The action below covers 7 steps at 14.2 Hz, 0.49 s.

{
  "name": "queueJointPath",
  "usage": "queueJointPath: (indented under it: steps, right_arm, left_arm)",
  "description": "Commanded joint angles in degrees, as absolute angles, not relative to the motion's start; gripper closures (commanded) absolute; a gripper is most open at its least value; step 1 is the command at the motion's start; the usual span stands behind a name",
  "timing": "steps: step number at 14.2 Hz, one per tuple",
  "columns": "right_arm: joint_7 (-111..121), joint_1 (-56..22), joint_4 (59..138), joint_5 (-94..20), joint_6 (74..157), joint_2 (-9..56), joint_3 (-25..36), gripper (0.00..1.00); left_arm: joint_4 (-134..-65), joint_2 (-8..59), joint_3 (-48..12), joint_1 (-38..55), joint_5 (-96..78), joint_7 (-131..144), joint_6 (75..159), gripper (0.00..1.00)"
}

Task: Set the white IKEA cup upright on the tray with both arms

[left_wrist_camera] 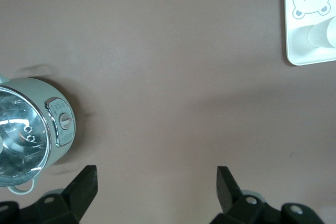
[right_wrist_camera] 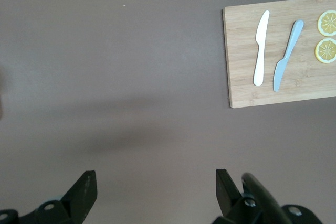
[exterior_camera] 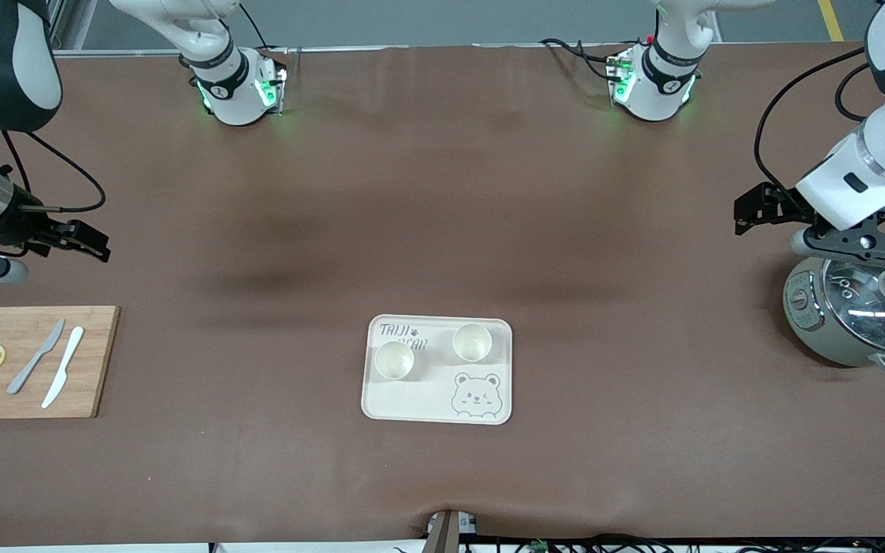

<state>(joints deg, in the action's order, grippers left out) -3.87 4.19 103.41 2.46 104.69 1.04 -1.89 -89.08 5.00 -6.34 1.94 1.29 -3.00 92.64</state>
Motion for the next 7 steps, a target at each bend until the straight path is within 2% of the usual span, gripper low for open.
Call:
queueJointPath:
  steps: [1, 7]
  right_arm:
    - [-3.25, 5.01, 103.36, 1.23, 103.89, 0.53, -2.37, 0.00]
    - [-3.43, 4.66, 103.45, 1.32, 103.97, 0.53, -2.37, 0.00]
  left_arm:
    - [-87.89, 5.54, -6.24, 1.94, 1.85, -3.78, 91.58, 0.00]
    - [-87.89, 5.54, -6.24, 1.93, 1.76, -3.78, 91.58, 0.00]
